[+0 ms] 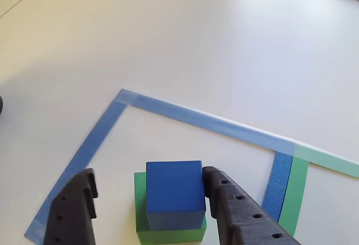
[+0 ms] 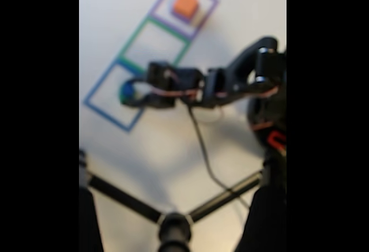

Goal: Tower of hanoi

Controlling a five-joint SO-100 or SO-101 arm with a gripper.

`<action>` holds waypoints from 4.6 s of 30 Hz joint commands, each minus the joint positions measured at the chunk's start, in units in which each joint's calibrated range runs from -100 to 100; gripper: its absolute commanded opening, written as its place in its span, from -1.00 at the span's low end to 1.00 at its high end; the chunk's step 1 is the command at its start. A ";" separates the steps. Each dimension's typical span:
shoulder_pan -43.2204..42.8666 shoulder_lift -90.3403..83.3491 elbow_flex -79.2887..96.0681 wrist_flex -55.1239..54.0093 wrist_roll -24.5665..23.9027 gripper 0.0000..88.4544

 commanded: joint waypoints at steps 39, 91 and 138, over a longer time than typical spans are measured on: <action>19.48 -36.66 -71.52 127.01 0.57 -0.98; 62.64 -30.81 2.36 22.20 0.57 0.25; 55.40 3.16 0.45 -10.50 0.57 0.24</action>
